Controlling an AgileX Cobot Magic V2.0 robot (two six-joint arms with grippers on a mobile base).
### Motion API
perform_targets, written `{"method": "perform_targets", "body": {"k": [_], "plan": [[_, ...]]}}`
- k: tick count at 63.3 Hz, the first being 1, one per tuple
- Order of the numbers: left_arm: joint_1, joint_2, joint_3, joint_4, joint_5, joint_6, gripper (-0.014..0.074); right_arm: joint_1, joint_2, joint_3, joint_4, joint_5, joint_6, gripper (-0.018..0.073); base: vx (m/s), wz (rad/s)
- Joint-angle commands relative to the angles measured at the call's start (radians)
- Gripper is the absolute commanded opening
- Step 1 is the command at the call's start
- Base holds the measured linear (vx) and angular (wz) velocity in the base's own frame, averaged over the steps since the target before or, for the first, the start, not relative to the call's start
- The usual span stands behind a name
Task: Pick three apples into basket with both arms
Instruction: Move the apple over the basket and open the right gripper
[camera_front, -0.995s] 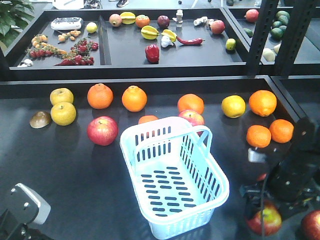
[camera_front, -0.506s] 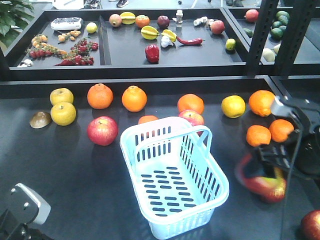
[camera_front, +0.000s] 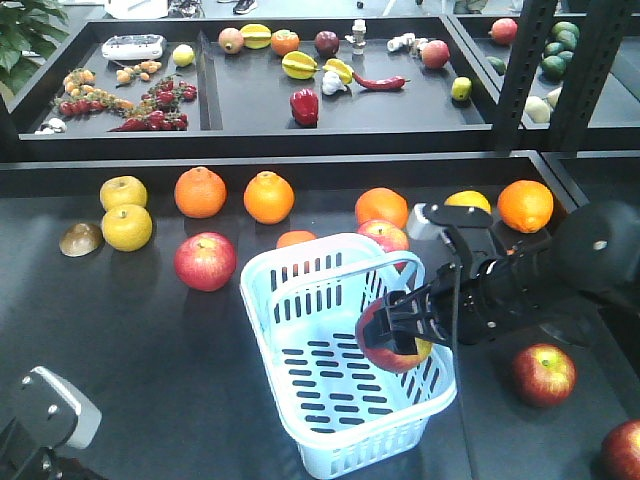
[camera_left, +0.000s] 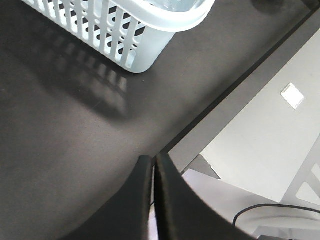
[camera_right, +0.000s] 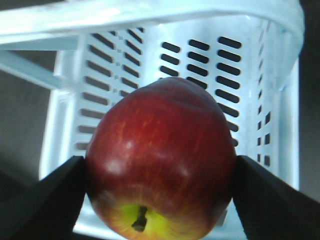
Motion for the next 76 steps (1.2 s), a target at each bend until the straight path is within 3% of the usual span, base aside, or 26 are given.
{"method": "perform_targets", "body": {"k": [1, 5, 13, 28, 34, 43, 52, 59, 62, 69, 76], "plan": [[-0.003, -0.013, -0.019, -0.033, -0.026, -0.010, -0.0006, -0.001, -0.009, -0.025, 0.037, -0.112, -0.016, 0.0440, 0.00, 0.00], [-0.003, -0.013, -0.019, -0.033, -0.026, -0.010, -0.0006, -0.001, -0.005, -0.025, 0.037, -0.161, -0.016, 0.0577, 0.00, 0.00], [-0.003, -0.013, -0.019, -0.033, -0.026, -0.010, -0.0006, -0.001, -0.006, -0.025, 0.036, -0.193, -0.016, 0.0728, 0.00, 0.00], [-0.003, -0.013, -0.019, -0.033, -0.026, -0.010, -0.0006, -0.001, -0.007, -0.025, 0.032, -0.174, -0.043, 0.0699, 0.00, 0.00], [-0.003, -0.013, -0.019, -0.033, -0.026, -0.010, -0.0006, -0.001, -0.020, -0.025, 0.013, -0.111, -0.044, 0.0653, 0.00, 0.00], [-0.003, -0.013, -0.019, -0.033, -0.026, -0.010, -0.0006, -0.004, -0.073, -0.025, -0.100, 0.008, 0.016, 0.0498, 0.00, 0.00], [-0.003, -0.013, -0.019, -0.033, -0.026, -0.010, -0.0006, -0.004, -0.145, -0.025, -0.379, 0.081, 0.178, 0.0218, 0.00, 0.00], [-0.003, -0.013, -0.019, -0.033, -0.026, -0.010, -0.0006, -0.004, -0.180, -0.025, -0.672, 0.098, 0.407, -0.0016, 0.00, 0.00], [-0.003, -0.013, -0.019, -0.033, -0.026, -0.010, -0.0006, -0.008, -0.181, -0.025, -0.823, 0.118, 0.531, -0.0014, 0.00, 0.00], [-0.003, -0.013, -0.019, -0.033, -0.026, -0.010, -0.0006, -0.057, -0.155, -0.025, -0.988, 0.152, 0.717, -0.0009, 0.00, 0.00], [-0.003, -0.013, -0.019, -0.033, -0.026, -0.010, -0.0006, -0.145, -0.114, -0.026, -0.977, 0.119, 0.707, -0.0002, 0.00, 0.00]]}}
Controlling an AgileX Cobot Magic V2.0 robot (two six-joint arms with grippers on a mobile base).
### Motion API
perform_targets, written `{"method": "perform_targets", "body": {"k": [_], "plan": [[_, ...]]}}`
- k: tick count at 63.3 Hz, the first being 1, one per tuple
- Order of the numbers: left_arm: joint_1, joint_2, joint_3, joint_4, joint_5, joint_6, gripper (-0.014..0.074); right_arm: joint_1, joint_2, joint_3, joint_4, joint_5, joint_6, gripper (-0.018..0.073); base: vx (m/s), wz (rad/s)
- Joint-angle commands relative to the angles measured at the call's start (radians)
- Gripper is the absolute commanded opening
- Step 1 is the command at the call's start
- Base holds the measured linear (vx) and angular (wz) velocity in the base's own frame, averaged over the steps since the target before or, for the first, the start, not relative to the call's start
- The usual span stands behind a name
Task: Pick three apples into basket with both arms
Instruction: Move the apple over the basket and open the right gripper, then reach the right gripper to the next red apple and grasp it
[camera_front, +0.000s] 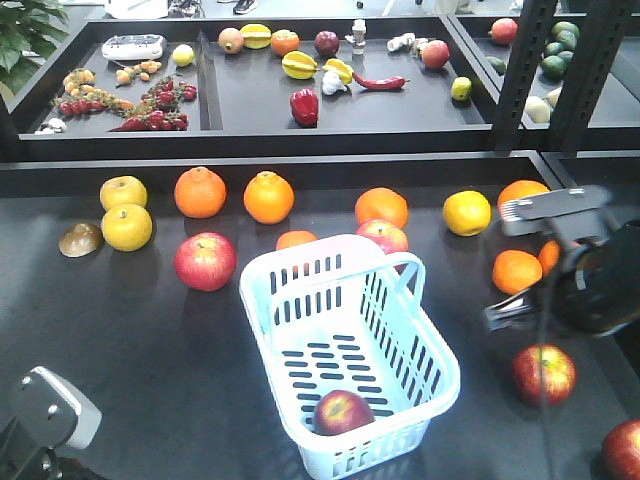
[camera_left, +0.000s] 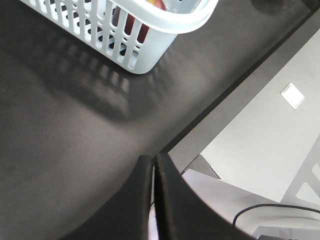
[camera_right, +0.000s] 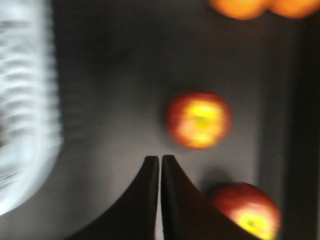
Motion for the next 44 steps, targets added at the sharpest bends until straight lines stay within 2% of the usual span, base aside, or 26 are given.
{"method": "perform_targets", "body": {"k": [1, 6, 12, 15, 21, 31, 34, 37, 44], "plan": [[-0.003, -0.013, -0.019, -0.033, -0.026, -0.010, -0.0006, -0.082, 0.011, -0.030, -0.036, -0.052, 0.005, 0.0000, 0.00, 0.00], [-0.003, -0.013, -0.019, -0.033, -0.026, -0.010, -0.0006, -0.150, 0.050, -0.047, 0.057, -0.051, -0.075, 0.0036, 0.00, 0.00], [-0.003, -0.013, -0.019, -0.033, -0.026, -0.010, -0.0006, -0.251, 0.104, -0.097, 0.232, -0.035, -0.251, 0.0129, 0.00, 0.00], [-0.003, -0.013, -0.019, -0.033, -0.026, -0.010, -0.0006, -0.296, 0.139, -0.126, 0.306, -0.021, -0.345, 0.0202, 0.00, 0.00], [-0.003, -0.013, -0.019, -0.033, -0.026, -0.010, -0.0006, -0.357, 0.191, -0.174, 0.404, 0.003, -0.437, 0.0370, 0.00, 0.00], [-0.003, -0.013, -0.019, -0.033, -0.026, -0.010, -0.0006, -0.378, 0.280, -0.210, 0.417, 0.003, -0.454, 0.0644, 0.00, 0.00], [-0.003, -0.013, -0.019, -0.033, -0.026, -0.010, -0.0006, -0.377, 0.306, -0.220, 0.412, 0.001, -0.449, 0.0696, 0.00, 0.00], [-0.003, -0.013, -0.019, -0.033, -0.026, -0.010, -0.0006, -0.375, 0.340, -0.231, 0.410, -0.005, -0.449, 0.0730, 0.00, 0.00], [-0.003, -0.013, -0.019, -0.033, -0.026, -0.010, -0.0006, -0.375, 0.405, -0.264, 0.406, -0.007, -0.429, 0.0724, 0.00, 0.00]]}}
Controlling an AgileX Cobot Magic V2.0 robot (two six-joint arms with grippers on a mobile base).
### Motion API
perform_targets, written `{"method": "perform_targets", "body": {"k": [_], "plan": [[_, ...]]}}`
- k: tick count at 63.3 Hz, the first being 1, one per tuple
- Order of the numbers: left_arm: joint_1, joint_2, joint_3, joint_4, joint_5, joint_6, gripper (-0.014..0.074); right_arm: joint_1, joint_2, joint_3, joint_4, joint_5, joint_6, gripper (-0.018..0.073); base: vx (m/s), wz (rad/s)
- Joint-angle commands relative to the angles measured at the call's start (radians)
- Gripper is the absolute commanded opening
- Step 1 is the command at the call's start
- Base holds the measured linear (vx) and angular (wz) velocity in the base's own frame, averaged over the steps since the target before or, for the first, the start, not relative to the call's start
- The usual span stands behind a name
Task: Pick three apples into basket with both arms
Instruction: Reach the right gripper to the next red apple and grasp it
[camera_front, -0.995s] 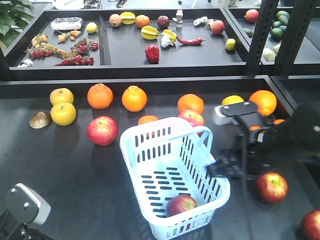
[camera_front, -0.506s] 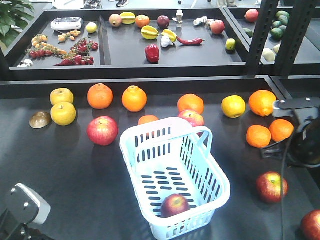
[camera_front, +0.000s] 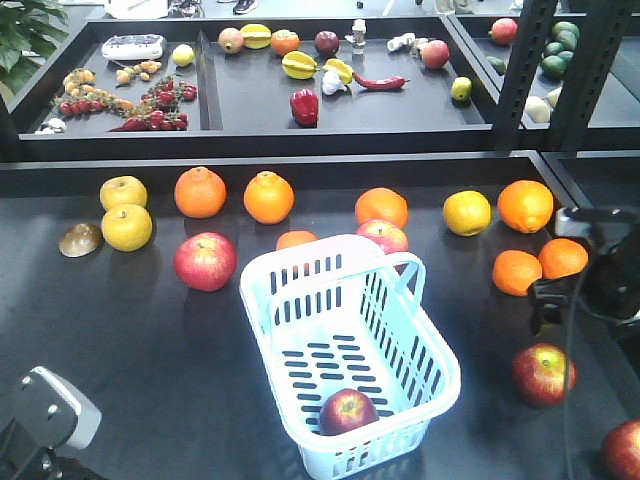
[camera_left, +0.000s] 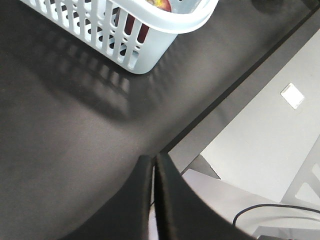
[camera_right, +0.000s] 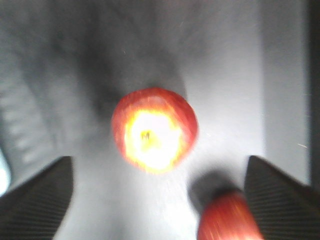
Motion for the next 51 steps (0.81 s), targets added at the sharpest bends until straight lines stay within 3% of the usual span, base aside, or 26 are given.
{"method": "perform_targets", "body": {"k": [1, 51], "plan": [[-0.003, -0.013, -0.019, -0.033, -0.026, -0.010, -0.0006, -0.001, 0.017, -0.059, -0.001, -0.022, 0.011, 0.0722, 0.00, 0.00], [-0.003, -0.013, -0.019, -0.033, -0.026, -0.010, -0.0006, -0.001, 0.246, -0.116, 0.010, -0.014, 0.023, 0.0557, 0.00, 0.00]]}}
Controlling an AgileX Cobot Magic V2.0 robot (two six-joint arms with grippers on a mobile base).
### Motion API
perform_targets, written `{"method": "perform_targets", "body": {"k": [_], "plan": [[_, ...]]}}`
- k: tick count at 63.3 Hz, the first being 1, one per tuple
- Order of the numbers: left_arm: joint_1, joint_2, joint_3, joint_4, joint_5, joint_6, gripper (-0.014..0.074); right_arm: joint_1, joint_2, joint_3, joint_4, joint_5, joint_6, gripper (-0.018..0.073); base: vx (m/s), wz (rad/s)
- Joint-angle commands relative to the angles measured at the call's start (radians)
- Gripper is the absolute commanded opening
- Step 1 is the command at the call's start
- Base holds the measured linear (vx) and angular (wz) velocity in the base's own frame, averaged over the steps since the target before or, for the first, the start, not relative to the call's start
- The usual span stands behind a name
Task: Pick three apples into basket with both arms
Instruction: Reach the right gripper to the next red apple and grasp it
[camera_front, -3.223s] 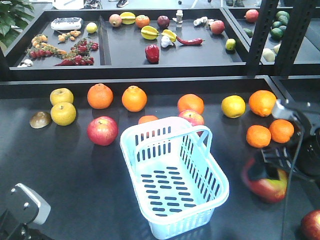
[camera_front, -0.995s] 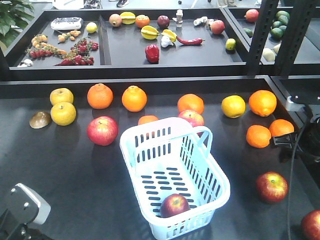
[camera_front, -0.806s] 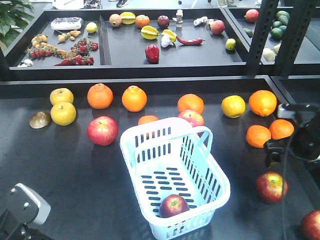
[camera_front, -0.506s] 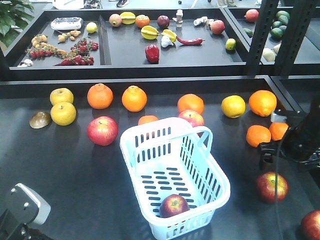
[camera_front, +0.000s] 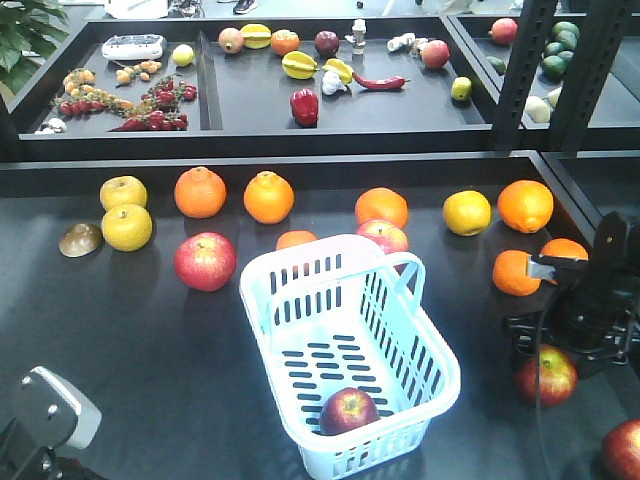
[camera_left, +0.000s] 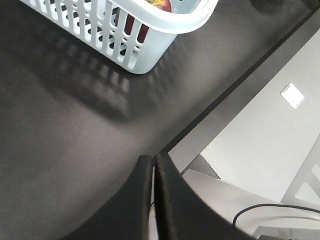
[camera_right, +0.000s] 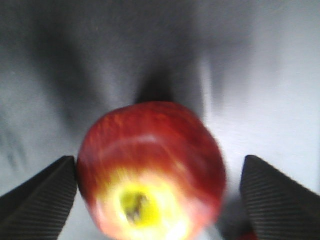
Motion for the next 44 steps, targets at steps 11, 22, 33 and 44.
{"method": "perform_targets", "body": {"k": [11, 22, 33, 44], "plan": [[-0.003, -0.013, -0.019, -0.033, -0.026, -0.010, -0.0006, -0.002, -0.067, -0.026, -0.005, 0.046, -0.024, 0.0369, 0.00, 0.00], [-0.003, -0.013, -0.019, -0.033, -0.026, -0.010, -0.0006, -0.002, -0.172, -0.026, 0.043, 0.088, -0.111, 0.0106, 0.00, 0.00], [-0.003, -0.013, -0.019, -0.033, -0.026, -0.010, -0.0006, -0.002, -0.351, -0.026, 0.250, 0.140, -0.272, -0.0011, 0.00, 0.00], [-0.003, -0.013, -0.019, -0.033, -0.025, -0.010, -0.0006, -0.002, -0.532, -0.026, 0.563, 0.293, -0.507, -0.0009, 0.00, 0.00]]}}
